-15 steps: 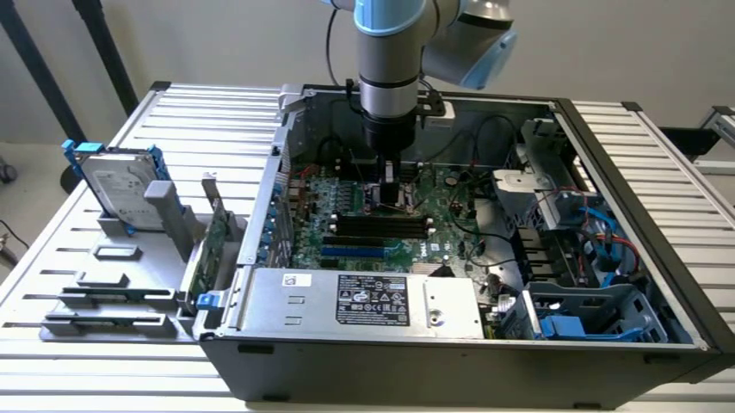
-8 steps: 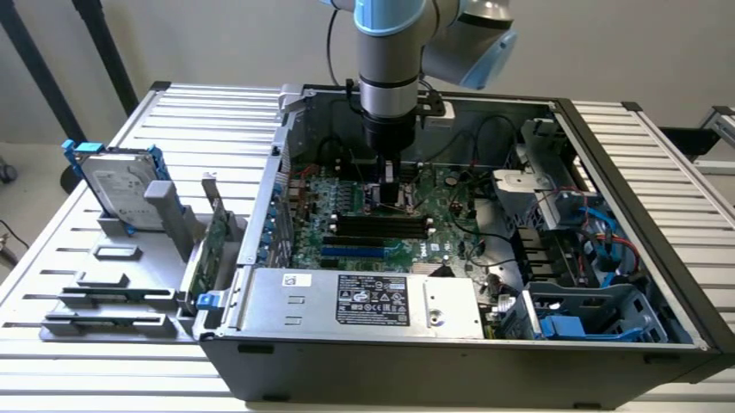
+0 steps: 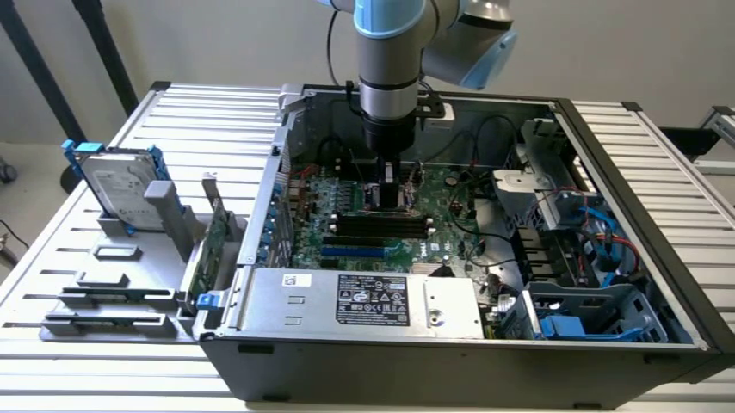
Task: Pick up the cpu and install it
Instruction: 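Place the cpu into insertion slot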
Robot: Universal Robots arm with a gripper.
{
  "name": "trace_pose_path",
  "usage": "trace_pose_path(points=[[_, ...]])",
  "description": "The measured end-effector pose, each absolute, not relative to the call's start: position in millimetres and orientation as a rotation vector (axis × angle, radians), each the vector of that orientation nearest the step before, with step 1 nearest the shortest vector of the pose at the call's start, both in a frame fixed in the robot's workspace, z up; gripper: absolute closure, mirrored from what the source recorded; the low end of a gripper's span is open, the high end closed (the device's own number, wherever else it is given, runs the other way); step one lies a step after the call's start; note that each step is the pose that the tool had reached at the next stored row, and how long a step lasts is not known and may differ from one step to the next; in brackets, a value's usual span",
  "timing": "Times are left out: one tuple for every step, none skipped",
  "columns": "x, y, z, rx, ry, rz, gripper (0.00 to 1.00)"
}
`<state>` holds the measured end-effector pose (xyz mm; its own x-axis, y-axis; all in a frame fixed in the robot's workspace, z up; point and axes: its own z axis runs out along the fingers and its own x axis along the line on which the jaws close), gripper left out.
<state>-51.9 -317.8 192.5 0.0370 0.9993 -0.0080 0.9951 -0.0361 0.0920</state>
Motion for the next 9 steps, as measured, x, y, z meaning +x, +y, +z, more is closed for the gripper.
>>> trace_pose_path(points=[[-51.9, -317.8, 192.5, 2.209, 2.129, 0.089, 0.4], [-51.9, -317.8, 192.6, 2.209, 2.129, 0.089, 0.4], [-51.9, -317.8, 192.9, 2.209, 2.129, 0.089, 0.4], [-51.8, -317.7, 193.7, 2.209, 2.129, 0.089, 0.4], [-51.9, -317.7, 194.7, 2.209, 2.129, 0.089, 0.4], [-51.9, -317.7, 196.0, 2.209, 2.129, 0.089, 0.4], [-51.9, -317.7, 197.3, 2.209, 2.129, 0.089, 0.4], [-51.8, -317.7, 198.3, 2.209, 2.129, 0.089, 0.4], [-51.9, -317.7, 199.4, 2.209, 2.129, 0.089, 0.4]])
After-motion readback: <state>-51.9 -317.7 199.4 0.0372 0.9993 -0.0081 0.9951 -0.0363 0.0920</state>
